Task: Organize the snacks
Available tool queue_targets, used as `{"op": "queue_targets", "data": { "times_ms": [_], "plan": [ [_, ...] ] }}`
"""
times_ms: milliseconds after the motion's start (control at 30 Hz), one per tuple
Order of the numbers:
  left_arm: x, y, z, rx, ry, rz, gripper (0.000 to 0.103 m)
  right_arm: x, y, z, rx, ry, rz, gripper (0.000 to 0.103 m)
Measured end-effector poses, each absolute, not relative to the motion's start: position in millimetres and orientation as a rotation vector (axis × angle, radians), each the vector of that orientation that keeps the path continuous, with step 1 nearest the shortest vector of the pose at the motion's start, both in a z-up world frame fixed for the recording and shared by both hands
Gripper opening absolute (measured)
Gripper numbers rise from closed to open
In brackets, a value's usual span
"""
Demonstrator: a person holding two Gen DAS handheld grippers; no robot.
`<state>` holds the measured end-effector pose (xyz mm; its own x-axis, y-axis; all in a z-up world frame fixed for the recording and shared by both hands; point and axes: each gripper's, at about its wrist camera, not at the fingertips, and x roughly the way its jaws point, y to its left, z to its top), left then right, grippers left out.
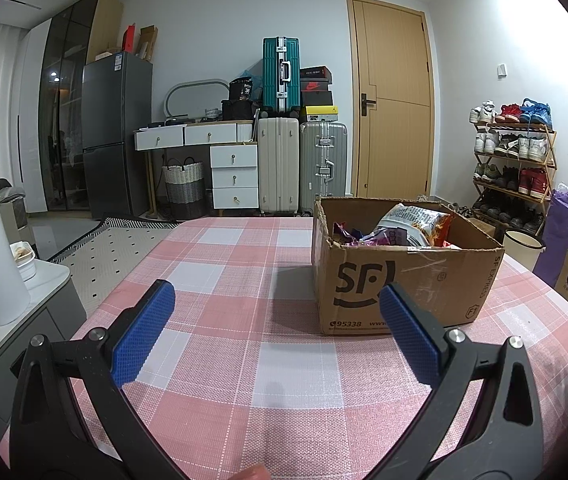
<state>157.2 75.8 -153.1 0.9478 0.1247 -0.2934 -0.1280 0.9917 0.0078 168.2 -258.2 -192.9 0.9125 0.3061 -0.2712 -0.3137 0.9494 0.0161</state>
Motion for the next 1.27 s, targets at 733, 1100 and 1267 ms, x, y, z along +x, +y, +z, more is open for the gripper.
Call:
{"op": "queue_targets", "data": {
  "times_ms": [733, 1100, 1267],
  "plan": [
    [157.2, 75.9, -153.2, -0.012, 0.298, 0.128, 0.102, 168.2, -258.5, -192.8, -0.027, 0.275, 0.319, 0.102],
    [157.4, 76.2, -153.5, -0.013, 0.296, 0.130, 0.102, 168.3, -258.5, -192.9, -0.027, 0.275, 0.319, 0.102],
    [153.1, 75.7, -151.0, -0.014, 0.295, 0.130, 0.102, 168.2, -258.7, -192.8, -0.027, 0.275, 0.319, 0.102]
  ]
}}
